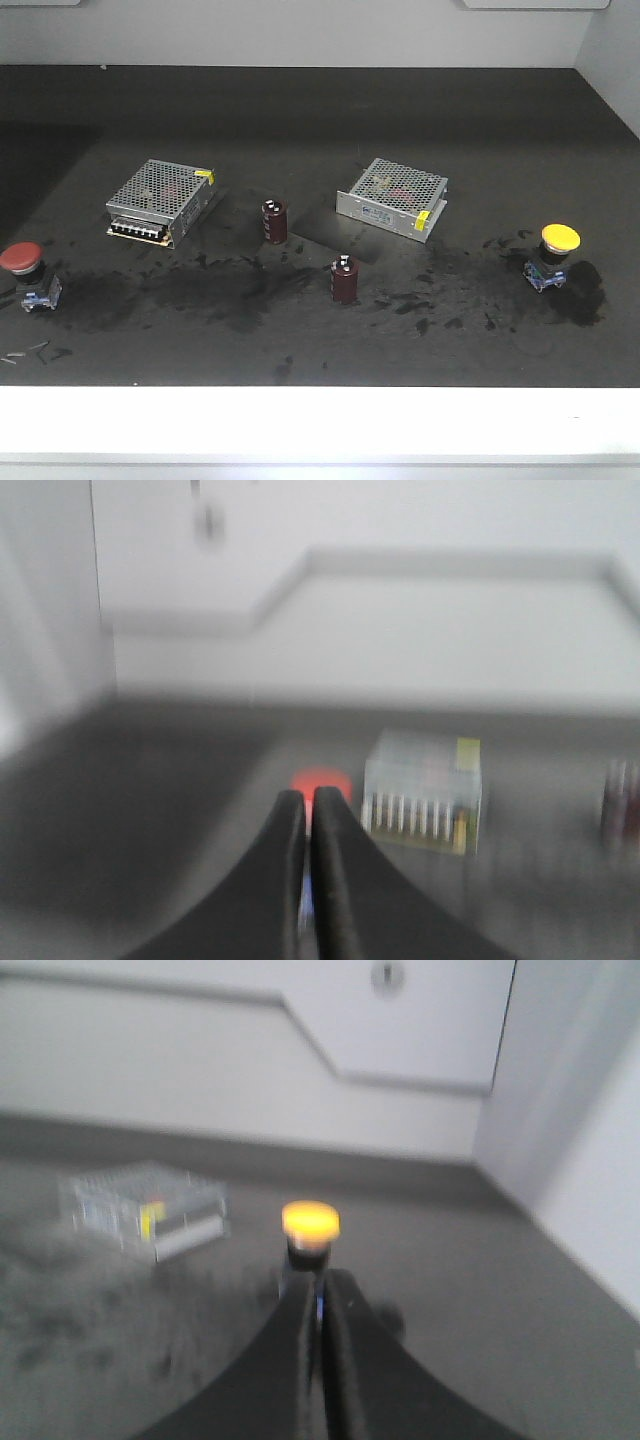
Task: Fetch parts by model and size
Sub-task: 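Lower the left gripper onto the red-capped button and grasp it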
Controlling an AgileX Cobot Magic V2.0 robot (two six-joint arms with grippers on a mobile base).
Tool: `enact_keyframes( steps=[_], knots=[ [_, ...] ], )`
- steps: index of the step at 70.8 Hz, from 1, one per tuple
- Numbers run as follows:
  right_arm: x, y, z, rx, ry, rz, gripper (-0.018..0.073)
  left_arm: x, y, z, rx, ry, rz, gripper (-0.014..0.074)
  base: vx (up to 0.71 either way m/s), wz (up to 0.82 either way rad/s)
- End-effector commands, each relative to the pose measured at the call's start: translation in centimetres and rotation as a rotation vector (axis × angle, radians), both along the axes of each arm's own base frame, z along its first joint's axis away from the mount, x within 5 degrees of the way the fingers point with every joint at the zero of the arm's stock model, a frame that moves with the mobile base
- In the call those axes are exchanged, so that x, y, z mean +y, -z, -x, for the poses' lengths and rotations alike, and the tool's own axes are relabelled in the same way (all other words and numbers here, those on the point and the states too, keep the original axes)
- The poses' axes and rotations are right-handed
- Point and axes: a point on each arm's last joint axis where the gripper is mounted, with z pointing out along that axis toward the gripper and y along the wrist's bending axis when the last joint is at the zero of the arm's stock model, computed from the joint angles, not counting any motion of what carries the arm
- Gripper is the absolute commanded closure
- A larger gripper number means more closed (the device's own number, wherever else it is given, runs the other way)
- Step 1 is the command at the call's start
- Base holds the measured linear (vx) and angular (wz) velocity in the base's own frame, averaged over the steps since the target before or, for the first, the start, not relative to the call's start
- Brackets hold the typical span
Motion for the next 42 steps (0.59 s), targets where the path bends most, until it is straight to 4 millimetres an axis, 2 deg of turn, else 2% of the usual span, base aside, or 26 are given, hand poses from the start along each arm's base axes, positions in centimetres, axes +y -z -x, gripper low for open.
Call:
enact_keyframes(
  steps=[1,10,22,33,42],
  knots=[
    [0.3,-1.9,0.4,-0.201,-0.03,-0.002,0.0564,-0.1,-2.2,0.7,-0.217,0.009,-0.006,0.0601,0.0,0.0],
    [0.3,-4.0,0.9,-0.27,-0.033,-0.004,0.0564,-0.1,-4.7,1.4,-0.267,0.009,-0.009,0.0601,0.0,0.0],
    [0.3,-8.1,1.4,-0.33,-0.03,-0.003,0.0564,-0.1,-10.2,2.0,-0.27,0.009,-0.009,0.0601,0.0,0.0],
    [0.3,-12.7,0.8,-0.361,-0.031,-0.003,0.0564,-0.1,-15.2,1.3,-0.207,0.009,-0.005,0.0601,0.0,0.0],
    [0.3,-16.1,-0.6,-0.349,-0.028,-0.004,0.0564,0.0,-18.6,-0.4,-0.101,0.009,0.001,0.0596,0.0,0.0]
  ],
)
